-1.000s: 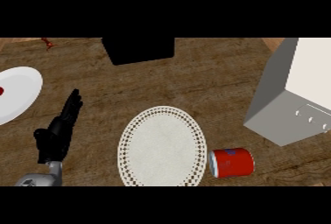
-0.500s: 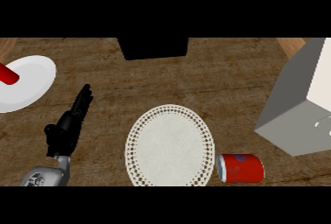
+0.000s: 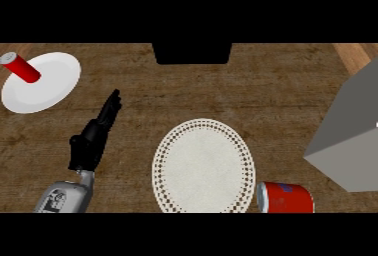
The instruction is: Pick the eggplant from the placemat and place it in the tiered shelf
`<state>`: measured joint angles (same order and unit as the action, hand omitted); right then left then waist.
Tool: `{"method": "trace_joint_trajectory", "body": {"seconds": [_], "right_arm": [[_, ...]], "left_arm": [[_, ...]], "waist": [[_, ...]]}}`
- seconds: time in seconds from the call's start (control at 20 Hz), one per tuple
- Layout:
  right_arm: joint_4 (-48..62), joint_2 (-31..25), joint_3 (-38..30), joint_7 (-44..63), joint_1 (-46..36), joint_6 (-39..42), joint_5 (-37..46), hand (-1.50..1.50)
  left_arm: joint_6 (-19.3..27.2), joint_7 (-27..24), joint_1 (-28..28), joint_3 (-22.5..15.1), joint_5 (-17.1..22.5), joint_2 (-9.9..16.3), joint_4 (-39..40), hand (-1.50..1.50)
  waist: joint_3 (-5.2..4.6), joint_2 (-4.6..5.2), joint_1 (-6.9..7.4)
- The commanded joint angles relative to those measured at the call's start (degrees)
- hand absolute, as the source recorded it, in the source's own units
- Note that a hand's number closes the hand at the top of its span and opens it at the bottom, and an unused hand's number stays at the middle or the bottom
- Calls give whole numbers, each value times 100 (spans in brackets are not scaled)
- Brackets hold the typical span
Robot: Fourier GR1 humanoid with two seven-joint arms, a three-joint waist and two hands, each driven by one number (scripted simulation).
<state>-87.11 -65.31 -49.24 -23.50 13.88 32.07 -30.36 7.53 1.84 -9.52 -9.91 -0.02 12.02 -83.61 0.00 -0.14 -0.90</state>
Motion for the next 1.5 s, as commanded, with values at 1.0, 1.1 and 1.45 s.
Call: {"method": "trace_joint_trajectory", "body": {"seconds": [1.0, 1.1, 1.45], "right_arm": [[370, 1381, 1858, 70, -2501, -1141, 1006, 150], [820, 1418, 2164, 23, -2935, -1336, 1305, 150], [1394, 1496, 2416, 9, -3653, -1146, 1479, 150]], "left_arm": [[-151, 119, -215, 14, -387, -384, 96, 0], [-464, -268, -186, 328, -193, -132, 387, 0], [-421, -180, -131, 421, -282, -352, 300, 0]], "waist": [[1, 17, 191], [-2, 36, 193], [-2, 23, 129]]}}
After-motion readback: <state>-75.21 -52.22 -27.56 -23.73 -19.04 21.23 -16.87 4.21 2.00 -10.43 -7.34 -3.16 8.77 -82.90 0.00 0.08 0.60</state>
